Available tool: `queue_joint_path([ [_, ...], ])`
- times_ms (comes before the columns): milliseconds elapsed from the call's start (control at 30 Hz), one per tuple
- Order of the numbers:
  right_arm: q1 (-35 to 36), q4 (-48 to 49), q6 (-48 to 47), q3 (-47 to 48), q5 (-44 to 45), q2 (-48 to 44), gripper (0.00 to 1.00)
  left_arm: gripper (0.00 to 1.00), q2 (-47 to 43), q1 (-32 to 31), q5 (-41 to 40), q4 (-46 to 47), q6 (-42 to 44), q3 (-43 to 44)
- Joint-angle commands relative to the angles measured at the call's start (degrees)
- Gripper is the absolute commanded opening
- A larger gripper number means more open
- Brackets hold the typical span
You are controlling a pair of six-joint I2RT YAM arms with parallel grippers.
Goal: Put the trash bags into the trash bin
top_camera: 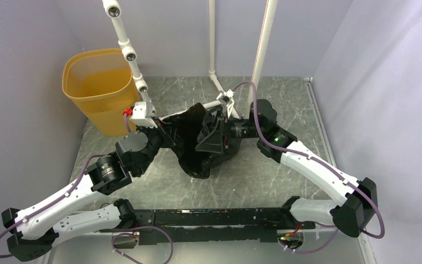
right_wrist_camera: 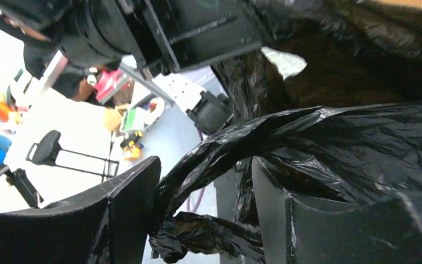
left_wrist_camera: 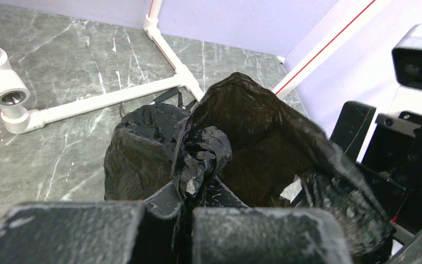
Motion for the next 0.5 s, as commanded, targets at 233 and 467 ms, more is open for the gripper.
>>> queue_joint_path([
  [233, 1.04, -10.28, -17.88, -0.47, -8.78, -2.85, 0.46, 0.02, -1.72, 0.15, -2.18, 1.58, -1.02, 0.41],
  [467, 1.04, -1.66, -10.19, -0.27, -0.11, -2.95, 0.13, 0.03, -0.1, 0.15, 2.55, 2.04, 2.76, 1.94],
])
